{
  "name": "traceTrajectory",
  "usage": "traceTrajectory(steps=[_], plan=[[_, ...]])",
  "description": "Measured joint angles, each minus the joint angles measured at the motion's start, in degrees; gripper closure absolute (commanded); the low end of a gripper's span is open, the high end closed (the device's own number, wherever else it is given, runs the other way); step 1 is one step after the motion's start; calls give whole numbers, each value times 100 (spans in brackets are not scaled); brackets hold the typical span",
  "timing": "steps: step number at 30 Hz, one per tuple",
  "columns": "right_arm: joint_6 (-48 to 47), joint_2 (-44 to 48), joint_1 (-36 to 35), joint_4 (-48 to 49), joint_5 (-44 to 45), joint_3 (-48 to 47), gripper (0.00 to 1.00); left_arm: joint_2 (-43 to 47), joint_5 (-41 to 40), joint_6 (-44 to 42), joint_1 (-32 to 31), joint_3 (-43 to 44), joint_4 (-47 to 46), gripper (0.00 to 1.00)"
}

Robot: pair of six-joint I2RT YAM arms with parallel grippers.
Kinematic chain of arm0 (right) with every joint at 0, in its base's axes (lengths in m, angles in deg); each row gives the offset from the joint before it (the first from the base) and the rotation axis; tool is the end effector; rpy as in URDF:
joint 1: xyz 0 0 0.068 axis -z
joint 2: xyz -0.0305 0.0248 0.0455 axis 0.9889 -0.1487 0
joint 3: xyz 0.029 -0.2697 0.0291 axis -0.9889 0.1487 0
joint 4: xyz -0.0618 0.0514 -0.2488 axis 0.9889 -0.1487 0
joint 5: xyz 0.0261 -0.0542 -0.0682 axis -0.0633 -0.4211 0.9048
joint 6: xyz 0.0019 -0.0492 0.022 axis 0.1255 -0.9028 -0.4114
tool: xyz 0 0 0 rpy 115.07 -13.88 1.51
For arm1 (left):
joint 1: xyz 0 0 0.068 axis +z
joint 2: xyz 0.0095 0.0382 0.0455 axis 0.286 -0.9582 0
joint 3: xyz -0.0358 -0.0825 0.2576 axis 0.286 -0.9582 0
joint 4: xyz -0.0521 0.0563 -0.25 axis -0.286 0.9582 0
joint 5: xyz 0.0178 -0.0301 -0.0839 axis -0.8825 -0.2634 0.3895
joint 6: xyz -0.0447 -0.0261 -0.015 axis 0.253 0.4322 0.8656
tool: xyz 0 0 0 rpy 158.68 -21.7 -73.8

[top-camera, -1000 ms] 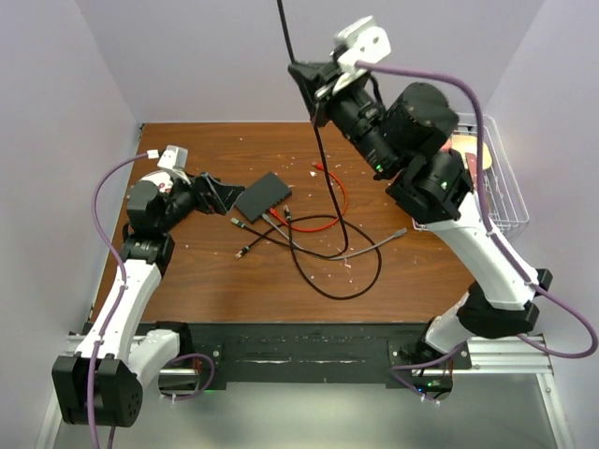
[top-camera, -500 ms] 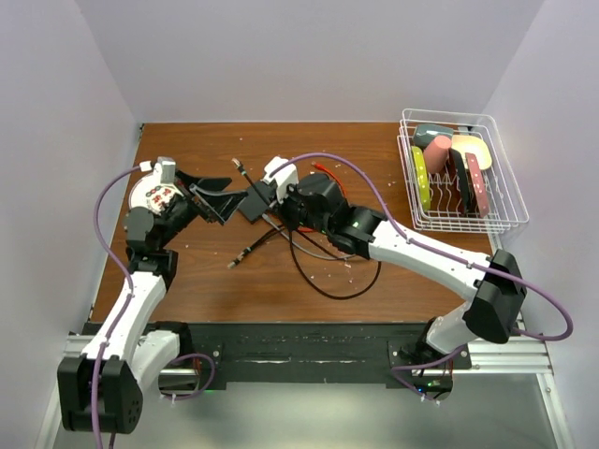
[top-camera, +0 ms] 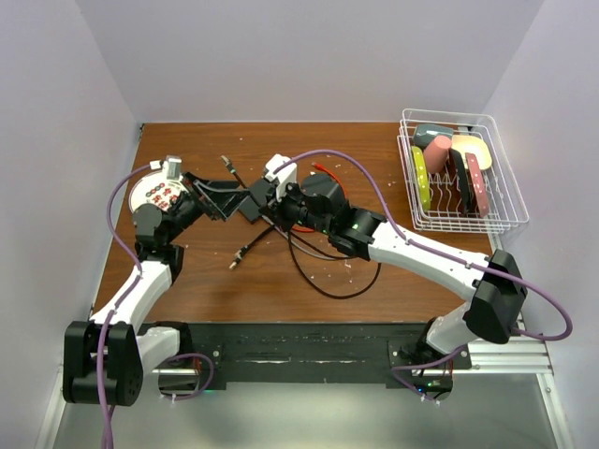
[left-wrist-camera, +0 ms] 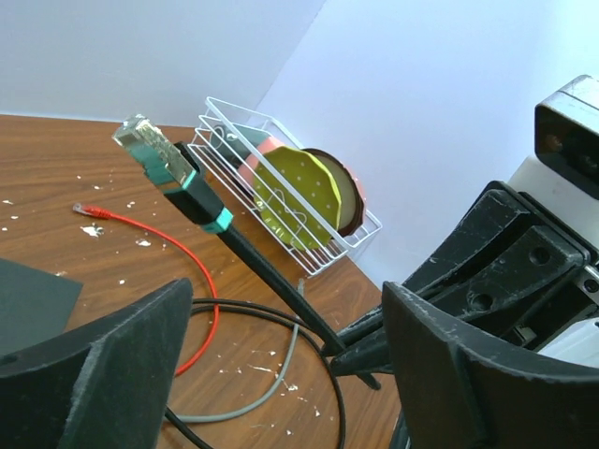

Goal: Insert the plug into the switch port

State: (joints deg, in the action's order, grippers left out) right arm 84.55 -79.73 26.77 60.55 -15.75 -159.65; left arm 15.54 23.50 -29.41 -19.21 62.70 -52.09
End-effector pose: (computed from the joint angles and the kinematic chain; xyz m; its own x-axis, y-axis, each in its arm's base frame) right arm 0.2080 0.2942 0.3472 -0.1842 -0.1732 -0.9675 -0.8153 0.5768 0.0520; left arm 0.2269 -0.0348 0.2919 -0.3582 -0.5557 -0.7503 0.6598 0.4178 -0.6245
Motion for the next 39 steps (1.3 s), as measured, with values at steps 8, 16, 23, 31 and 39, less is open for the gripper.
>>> traceTrajectory(steps=[8, 16, 23, 31, 39], plan=[[105, 4, 0, 424, -688, 273, 100, -68, 4, 94, 0, -94, -363, 83], [199, 7, 35, 535, -922, 481, 62, -302, 243, 278, -11, -223, -933, 100], [437, 262, 48, 802, -863, 511, 36, -337, 516, 44, -4, -223, -944, 100], [883, 717, 304, 1869, -1250, 605, 35, -297, 1043, -66, -4, -251, -1390, 100], [1344, 450, 525, 2627, -2068, 640, 36, -129, 1478, 179, -129, -345, -2214, 100]])
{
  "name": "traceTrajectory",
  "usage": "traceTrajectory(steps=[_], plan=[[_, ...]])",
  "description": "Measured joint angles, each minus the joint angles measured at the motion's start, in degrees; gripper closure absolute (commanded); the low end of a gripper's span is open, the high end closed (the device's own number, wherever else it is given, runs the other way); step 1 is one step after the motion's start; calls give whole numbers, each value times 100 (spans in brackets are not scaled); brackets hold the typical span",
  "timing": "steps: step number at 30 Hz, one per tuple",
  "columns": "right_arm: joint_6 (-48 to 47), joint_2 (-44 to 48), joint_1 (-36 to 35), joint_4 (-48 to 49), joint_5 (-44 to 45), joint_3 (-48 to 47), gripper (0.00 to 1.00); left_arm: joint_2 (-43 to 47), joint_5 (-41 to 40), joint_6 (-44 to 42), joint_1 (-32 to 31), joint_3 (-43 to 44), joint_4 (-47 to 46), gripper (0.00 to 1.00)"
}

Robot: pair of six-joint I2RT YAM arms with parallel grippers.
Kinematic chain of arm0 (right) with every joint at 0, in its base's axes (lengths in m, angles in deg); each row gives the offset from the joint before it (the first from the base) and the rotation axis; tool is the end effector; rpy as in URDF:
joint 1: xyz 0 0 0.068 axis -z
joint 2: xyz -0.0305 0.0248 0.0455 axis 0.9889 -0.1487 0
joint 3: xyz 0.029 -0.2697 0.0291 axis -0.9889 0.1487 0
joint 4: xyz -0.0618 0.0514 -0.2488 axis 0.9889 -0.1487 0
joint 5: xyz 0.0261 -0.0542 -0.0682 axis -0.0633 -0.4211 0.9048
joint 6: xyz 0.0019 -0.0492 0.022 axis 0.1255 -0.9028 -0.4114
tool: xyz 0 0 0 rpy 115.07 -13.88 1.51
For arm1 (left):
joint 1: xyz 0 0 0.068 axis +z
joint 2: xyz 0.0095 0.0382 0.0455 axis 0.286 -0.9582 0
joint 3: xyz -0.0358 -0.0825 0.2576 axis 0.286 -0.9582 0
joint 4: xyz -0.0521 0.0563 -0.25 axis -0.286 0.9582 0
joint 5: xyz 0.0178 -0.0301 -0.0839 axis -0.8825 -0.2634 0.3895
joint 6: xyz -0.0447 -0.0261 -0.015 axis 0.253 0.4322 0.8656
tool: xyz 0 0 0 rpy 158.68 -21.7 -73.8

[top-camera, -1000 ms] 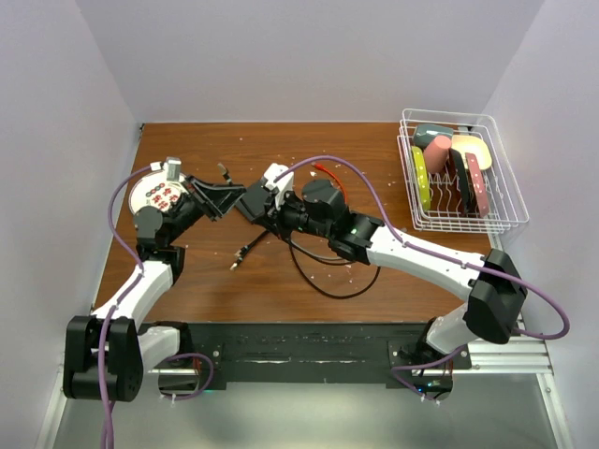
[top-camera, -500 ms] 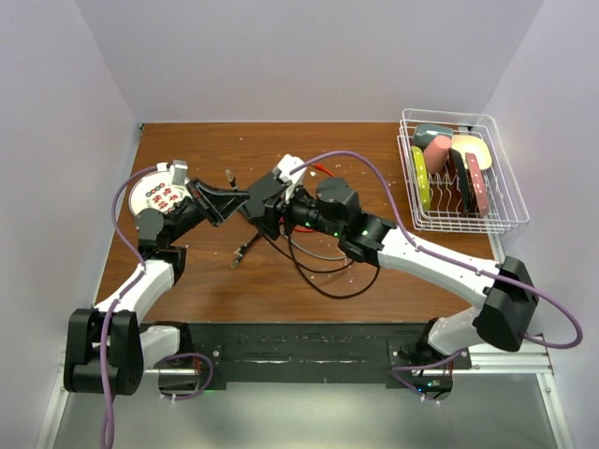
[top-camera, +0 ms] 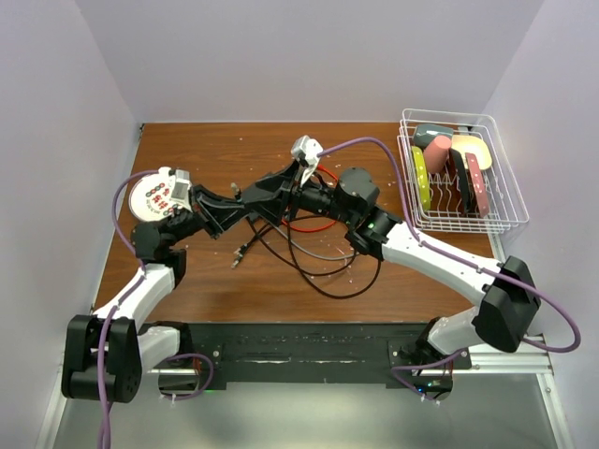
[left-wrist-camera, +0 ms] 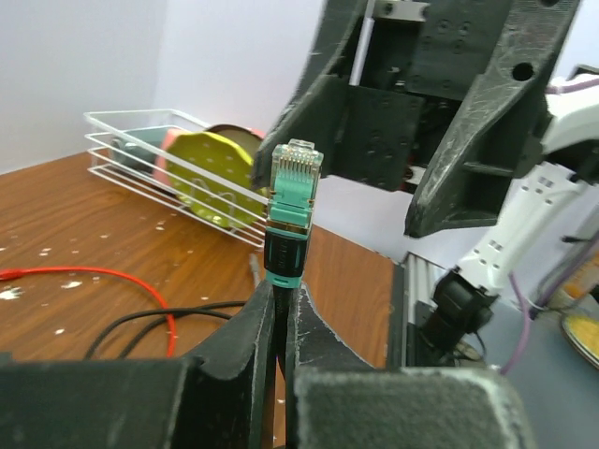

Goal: Insert the plug into the switch port

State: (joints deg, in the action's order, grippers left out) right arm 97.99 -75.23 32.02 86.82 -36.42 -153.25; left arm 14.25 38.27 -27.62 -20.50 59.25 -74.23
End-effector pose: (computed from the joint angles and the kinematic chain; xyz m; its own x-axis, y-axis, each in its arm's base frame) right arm 0.2105 0.2658 0.3824 -0.1556 0.2204 -0.9629 -0.9351 0.2812 0.2154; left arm 0.2042 -0.0442 0.2983 -0.2536 -0.4080 -0.8771 0.8923 0.2514 -0.3750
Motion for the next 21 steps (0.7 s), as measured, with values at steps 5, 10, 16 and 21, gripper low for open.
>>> traceTrajectory(steps=[5, 10, 16, 21], plan=[[181, -101, 11, 365, -520, 22, 37, 0, 197, 179, -164, 0, -105, 100], [282, -146, 11, 595, -782, 22, 39, 2, 284, 271, -188, 0, -153, 100], [323, -173, 13, 621, -835, 22, 44, 68, 308, 275, -190, 0, -177, 100], [332, -229, 11, 645, -835, 22, 46, 96, 310, 275, -190, 0, -184, 100]])
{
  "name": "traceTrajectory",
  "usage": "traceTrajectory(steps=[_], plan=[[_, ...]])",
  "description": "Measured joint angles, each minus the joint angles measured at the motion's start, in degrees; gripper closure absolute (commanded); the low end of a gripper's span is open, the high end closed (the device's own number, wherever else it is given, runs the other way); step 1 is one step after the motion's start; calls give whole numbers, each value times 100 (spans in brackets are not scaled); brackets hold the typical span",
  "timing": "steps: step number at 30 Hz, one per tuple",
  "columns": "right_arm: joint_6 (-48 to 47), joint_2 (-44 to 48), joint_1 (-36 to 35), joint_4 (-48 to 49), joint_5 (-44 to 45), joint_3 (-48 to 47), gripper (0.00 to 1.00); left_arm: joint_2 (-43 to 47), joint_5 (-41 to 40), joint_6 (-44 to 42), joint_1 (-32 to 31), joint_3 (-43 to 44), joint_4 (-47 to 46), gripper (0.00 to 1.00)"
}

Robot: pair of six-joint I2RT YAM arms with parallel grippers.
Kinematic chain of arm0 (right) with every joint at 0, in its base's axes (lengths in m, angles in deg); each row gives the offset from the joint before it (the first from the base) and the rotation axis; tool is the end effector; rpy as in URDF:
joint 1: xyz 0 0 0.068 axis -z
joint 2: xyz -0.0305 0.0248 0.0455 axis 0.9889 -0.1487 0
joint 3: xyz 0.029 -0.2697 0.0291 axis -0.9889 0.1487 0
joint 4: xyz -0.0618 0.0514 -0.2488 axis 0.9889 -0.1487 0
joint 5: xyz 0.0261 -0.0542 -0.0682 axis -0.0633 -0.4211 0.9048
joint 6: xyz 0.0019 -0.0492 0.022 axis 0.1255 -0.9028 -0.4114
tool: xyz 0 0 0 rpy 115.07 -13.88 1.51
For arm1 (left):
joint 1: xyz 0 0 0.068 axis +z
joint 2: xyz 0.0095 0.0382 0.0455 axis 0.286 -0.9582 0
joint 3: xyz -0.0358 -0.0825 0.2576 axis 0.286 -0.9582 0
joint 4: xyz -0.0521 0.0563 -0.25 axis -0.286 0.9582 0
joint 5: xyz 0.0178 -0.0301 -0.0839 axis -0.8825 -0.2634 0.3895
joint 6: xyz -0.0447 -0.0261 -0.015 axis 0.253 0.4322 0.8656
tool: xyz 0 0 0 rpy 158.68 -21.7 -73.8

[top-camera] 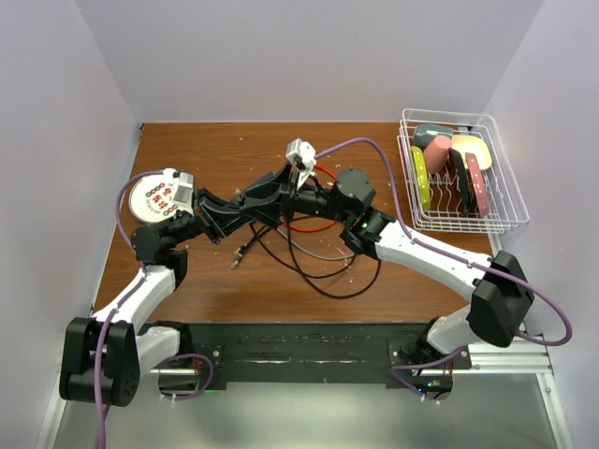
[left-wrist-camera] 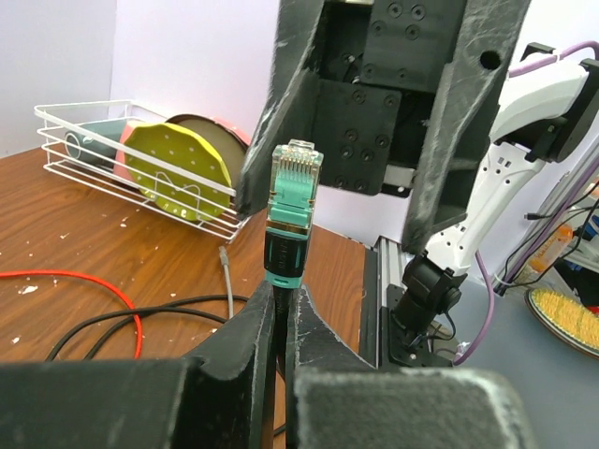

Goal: Insert the plug into the switch port

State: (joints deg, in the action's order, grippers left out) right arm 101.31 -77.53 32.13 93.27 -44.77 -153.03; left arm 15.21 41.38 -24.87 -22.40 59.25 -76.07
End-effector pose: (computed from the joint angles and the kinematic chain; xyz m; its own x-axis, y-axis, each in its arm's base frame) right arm 0.2114 0.2730 0.3794 -0.1786 0.2397 -0.9543 -0.9688 0.1267 0.2131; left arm 0.1963 -0.0513 0.3028 -0.2818 -0.3731 -0.8840 0.9148 0.1734 -0.3648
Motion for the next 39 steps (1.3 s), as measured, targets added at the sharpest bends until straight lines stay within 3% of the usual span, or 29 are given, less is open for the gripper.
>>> traceTrajectory(steps=[22, 27, 35, 36, 37, 38, 39], plan=[[256, -249, 20, 295, -70, 90, 78, 13, 22, -4, -37, 2, -9, 100], [295, -356, 26, 382, -170, 90, 100, 13, 35, -4, -35, 2, 13, 100], [308, -363, 37, 444, -247, 103, 100, 24, 37, -7, -37, 2, 4, 98], [308, -363, 37, 455, -243, 114, 100, 24, 39, -9, -37, 2, 7, 78], [304, -363, 37, 461, -240, 118, 100, 24, 42, -11, -37, 2, 9, 31], [304, -356, 37, 459, -227, 120, 100, 22, 42, -17, -37, 2, 9, 11], [293, -350, 37, 444, -210, 131, 100, 22, 44, -57, -37, 4, -13, 0]])
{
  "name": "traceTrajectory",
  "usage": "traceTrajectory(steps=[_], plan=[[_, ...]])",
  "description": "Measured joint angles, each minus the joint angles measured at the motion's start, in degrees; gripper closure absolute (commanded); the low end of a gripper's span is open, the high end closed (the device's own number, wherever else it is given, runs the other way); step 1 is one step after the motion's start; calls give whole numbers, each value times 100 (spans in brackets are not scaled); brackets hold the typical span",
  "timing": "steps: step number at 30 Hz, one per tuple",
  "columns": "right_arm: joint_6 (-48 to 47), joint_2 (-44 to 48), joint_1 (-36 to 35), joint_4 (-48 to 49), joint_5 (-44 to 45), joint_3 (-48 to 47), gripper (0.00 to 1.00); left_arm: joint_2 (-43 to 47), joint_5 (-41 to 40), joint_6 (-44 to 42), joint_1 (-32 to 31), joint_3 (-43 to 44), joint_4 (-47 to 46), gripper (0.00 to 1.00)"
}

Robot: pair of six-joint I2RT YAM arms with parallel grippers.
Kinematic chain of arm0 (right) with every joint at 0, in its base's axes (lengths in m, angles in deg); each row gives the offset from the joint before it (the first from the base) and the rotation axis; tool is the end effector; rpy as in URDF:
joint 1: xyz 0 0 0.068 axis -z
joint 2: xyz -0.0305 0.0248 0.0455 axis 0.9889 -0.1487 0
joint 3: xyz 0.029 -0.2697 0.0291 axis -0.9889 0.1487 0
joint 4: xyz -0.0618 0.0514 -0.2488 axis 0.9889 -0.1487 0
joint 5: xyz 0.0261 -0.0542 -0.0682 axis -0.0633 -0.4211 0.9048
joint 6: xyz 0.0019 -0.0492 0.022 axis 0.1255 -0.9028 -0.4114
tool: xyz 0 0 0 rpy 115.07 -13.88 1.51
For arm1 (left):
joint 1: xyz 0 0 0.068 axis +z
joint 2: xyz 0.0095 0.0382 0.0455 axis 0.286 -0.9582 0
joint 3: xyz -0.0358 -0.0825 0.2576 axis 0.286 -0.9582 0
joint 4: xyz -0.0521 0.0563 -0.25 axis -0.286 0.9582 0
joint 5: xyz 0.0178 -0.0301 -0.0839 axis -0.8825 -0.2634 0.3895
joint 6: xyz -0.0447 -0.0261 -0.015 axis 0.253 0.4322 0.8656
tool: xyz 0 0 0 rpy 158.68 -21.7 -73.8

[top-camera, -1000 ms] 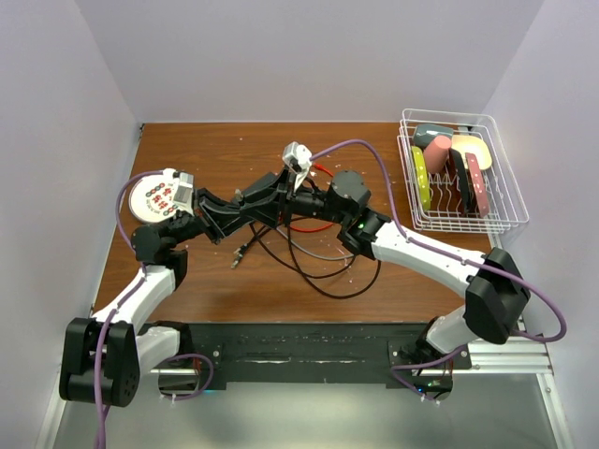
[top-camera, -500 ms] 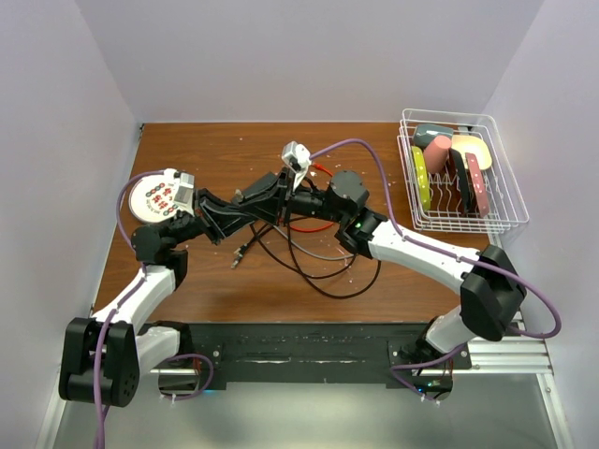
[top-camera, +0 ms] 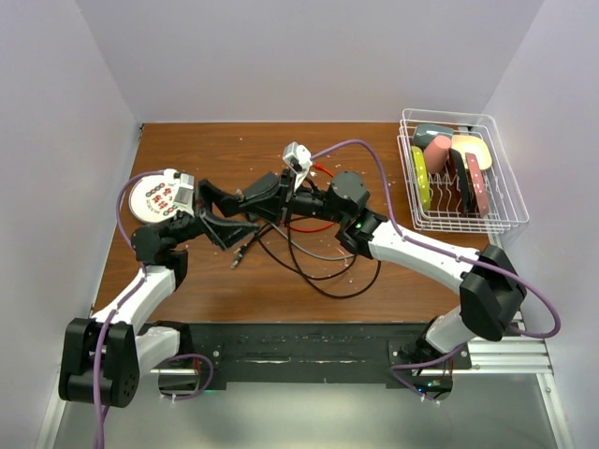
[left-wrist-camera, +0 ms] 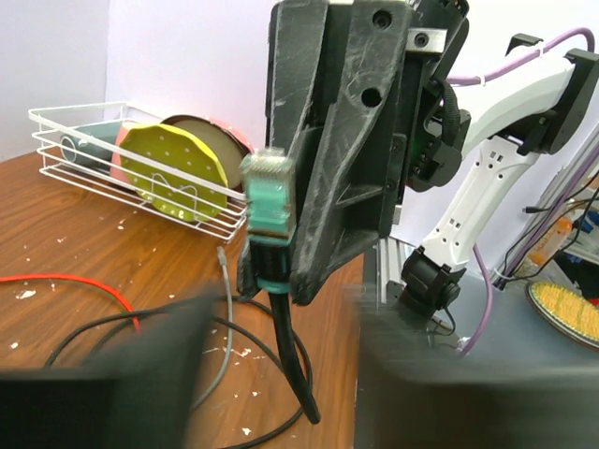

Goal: Insert the plug into the switch port

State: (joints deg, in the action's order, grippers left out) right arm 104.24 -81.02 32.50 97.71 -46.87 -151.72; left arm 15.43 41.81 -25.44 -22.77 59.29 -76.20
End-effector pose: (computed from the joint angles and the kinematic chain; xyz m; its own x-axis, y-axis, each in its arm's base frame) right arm 0.2207 0.2821 0.3589 -0.2324 0.2293 -0.9452 -0.9620 0.0891 0.2581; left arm 0.1949 -0.0526 0.3037 -0.2708 -0.3645 -0.8909 0.9222 0.1670 -0.3487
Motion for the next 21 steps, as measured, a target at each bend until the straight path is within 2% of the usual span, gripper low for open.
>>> traceTrajectory(steps=[5, 15, 21], plan=[[-61, 103, -7, -144, 243, 116, 100, 74, -116, -278, -15, 11, 256, 0], [-503, 704, 9, -1021, 1128, 149, 100, 824, -844, -1534, -31, 142, 1956, 0], [-837, 1038, 133, -1681, 1731, 149, 100, 938, -1473, -2017, -31, 175, 2780, 0]])
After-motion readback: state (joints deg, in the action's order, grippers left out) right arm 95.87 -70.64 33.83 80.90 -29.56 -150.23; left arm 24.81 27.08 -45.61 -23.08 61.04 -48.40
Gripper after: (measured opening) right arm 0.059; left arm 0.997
